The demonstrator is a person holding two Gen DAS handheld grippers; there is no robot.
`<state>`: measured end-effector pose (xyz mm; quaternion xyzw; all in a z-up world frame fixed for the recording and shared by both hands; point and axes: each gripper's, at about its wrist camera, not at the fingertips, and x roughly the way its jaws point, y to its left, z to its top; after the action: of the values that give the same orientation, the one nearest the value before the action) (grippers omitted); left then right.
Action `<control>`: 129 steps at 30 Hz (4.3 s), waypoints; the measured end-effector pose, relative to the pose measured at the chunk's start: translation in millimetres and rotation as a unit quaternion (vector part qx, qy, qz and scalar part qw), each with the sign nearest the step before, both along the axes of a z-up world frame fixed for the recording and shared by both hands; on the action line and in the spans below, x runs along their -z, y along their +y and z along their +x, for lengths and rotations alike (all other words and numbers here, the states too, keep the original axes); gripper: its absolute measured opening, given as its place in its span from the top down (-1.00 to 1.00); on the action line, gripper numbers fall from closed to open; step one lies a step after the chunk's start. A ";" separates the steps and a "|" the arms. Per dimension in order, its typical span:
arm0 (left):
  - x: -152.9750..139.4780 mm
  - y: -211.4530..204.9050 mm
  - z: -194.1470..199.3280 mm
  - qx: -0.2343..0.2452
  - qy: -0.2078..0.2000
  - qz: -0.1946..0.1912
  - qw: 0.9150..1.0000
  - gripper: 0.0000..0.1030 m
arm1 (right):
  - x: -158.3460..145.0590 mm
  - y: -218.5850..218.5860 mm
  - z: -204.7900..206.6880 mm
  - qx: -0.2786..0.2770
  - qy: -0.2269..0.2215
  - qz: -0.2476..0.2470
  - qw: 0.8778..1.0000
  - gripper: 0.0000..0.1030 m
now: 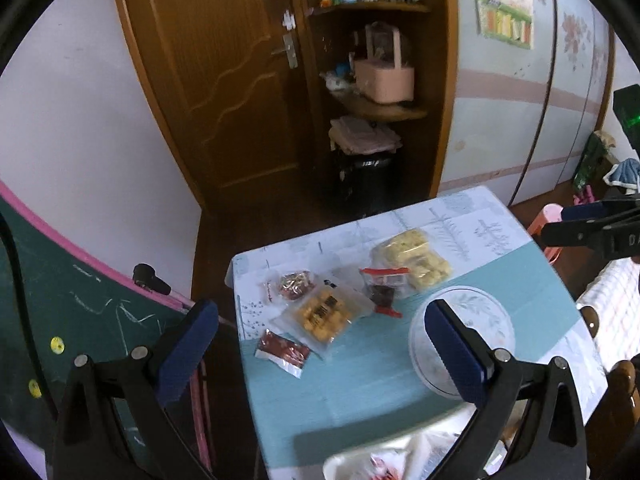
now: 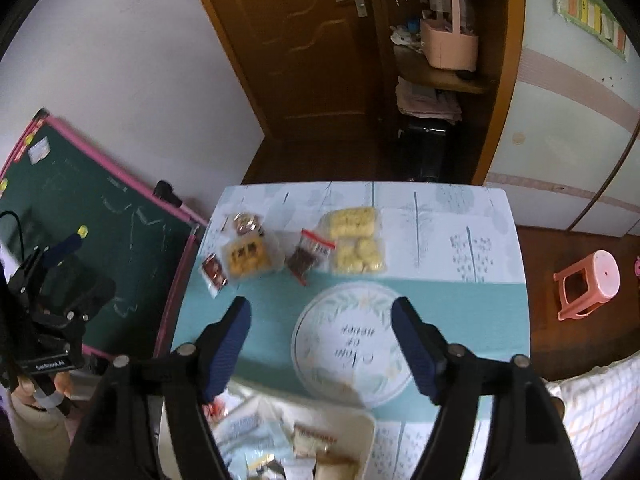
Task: Organize snacks
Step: 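Grasp the orange pastry bag with the left tool while the right grasps the yellow puff bag, then carry both bags over the tray and open both tools to drop them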
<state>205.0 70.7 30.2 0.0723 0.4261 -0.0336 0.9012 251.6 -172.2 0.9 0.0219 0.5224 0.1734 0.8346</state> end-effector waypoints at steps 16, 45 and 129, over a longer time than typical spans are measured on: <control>168.1 6.4 116.8 0.091 0.169 -0.026 0.981 -1.00 | 173.5 34.7 113.6 0.008 0.087 -0.062 0.994 -0.72; 273.6 -21.6 146.1 0.105 0.219 0.106 0.964 -0.77 | 250.1 52.2 128.4 -0.005 0.128 -0.106 0.986 -0.49; 69.9 -73.2 -245.3 0.067 0.035 -0.093 0.993 -0.42 | 98.5 33.6 -219.4 -0.140 -0.013 -0.034 0.990 -0.57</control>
<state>-40.3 -2.4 -39.7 0.0159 0.4468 -0.1361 0.8841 32.2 -138.6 -97.6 -0.0817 0.5150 0.2709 0.8091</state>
